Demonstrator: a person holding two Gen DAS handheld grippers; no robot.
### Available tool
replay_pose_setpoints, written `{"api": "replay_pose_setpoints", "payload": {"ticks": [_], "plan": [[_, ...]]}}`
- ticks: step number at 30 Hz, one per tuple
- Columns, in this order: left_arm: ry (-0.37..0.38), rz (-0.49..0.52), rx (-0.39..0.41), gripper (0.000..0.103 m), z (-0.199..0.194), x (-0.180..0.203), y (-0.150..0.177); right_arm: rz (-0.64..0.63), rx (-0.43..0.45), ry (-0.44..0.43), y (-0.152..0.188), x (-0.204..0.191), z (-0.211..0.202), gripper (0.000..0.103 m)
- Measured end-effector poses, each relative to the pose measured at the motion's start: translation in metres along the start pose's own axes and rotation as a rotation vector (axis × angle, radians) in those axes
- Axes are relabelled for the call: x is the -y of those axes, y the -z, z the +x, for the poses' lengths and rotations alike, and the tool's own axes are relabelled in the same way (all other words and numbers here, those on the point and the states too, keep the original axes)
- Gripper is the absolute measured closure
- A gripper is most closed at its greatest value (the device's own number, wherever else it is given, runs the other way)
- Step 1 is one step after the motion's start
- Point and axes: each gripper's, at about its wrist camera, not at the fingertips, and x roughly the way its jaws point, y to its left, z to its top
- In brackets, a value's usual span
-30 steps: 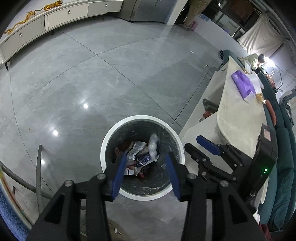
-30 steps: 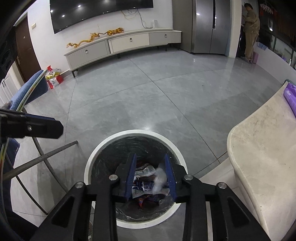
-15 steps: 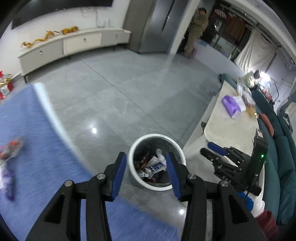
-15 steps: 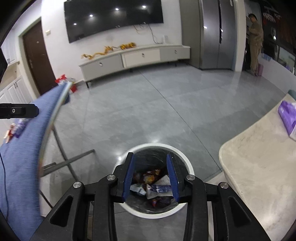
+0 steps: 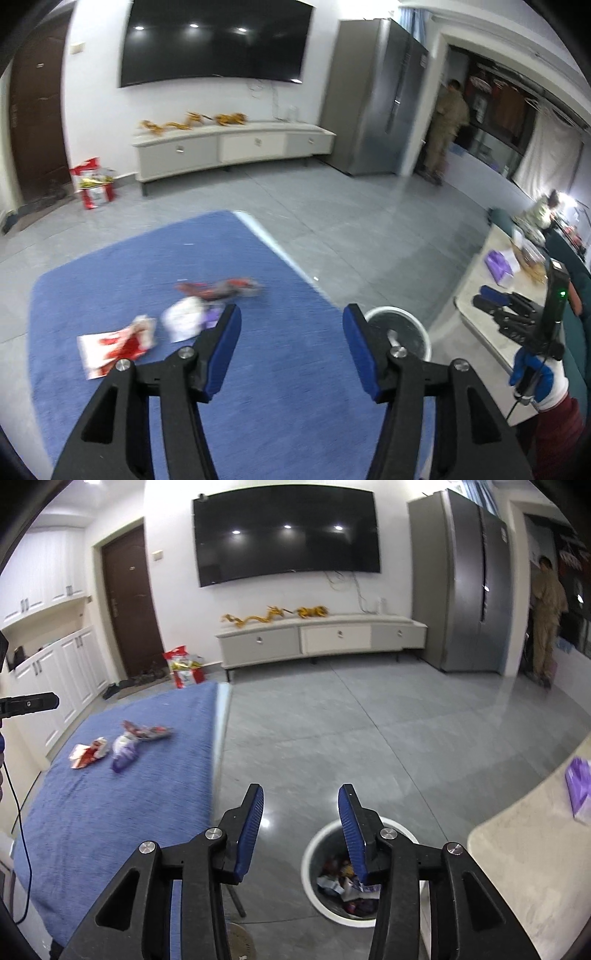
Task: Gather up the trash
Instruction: 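Move both tools back over the remaining trash on the rug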
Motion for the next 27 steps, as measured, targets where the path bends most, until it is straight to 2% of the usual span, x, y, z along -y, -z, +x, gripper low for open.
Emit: {"api": "replay_pose_setpoints", "payload": {"ticks": [10, 20, 27], "plan": [[-0.158, -0.076, 0.079, 0.047, -0.062, -0.08, 0.032, -0.081, 0.017, -0.077, -0.017, -0.065, -0.009, 0.057], [-0.224, -0.096, 0.136, 0.047, -0.087, -0.12, 0.055, -0.145, 0.007, -0.115, -0.024, -0.11, -0.008, 0.056], [-0.25, -0.097, 0.097, 0.044, -0.086, -0.14, 0.068, -0.174, -0.006, -0.141, -0.027, -0.132, -0.003, 0.055]]}}
